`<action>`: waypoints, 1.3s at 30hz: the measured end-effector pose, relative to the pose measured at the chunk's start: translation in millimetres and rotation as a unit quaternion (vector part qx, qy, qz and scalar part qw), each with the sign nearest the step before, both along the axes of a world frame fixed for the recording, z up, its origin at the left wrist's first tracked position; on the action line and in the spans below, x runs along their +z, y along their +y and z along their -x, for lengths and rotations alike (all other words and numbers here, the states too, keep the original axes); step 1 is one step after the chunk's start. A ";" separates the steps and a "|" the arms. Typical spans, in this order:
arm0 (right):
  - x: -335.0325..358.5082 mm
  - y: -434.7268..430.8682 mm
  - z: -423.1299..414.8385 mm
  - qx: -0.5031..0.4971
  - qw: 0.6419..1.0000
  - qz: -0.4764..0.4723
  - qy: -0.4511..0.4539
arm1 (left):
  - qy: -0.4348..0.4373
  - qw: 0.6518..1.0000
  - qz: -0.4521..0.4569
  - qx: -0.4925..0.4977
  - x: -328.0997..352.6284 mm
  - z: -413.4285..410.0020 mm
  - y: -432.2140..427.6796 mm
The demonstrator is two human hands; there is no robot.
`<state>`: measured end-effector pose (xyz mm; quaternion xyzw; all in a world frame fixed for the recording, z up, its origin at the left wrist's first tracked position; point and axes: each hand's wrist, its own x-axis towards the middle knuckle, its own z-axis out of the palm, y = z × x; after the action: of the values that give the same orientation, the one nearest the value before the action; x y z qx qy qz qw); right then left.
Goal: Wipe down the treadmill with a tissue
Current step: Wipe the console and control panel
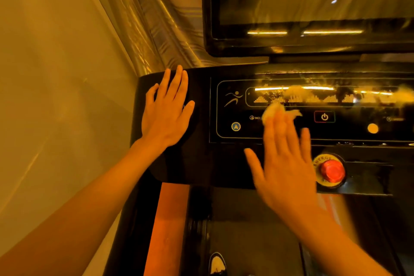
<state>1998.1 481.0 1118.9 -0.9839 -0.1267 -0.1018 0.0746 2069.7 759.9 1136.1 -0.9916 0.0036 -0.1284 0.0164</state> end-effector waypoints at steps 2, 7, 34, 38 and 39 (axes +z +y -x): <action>6.5 -25.8 -5.1 -0.083 0.996 -0.022 0.018 | -0.001 1.000 0.005 0.000 0.4 0.6 -0.6; -0.8 78.4 6.2 -0.003 0.998 -0.055 -0.007 | 0.004 1.000 0.004 -0.010 2.3 1.8 0.2; 11.2 93.7 -49.5 0.162 0.985 0.046 -0.027 | -0.013 0.998 0.016 -0.066 7.7 2.5 6.9; 25.4 113.8 -82.3 0.133 0.990 0.036 -0.029 | -0.011 0.996 0.036 -0.075 8.8 4.2 6.5; 21.8 109.6 -70.9 0.131 0.990 0.036 -0.028 | -0.011 0.996 0.037 -0.074 8.7 4.3 6.5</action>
<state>2069.0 590.6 1140.7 -0.9577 -0.2600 -0.1142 0.0478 2065.4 766.4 1144.8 -0.9870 0.0725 -0.1402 -0.0298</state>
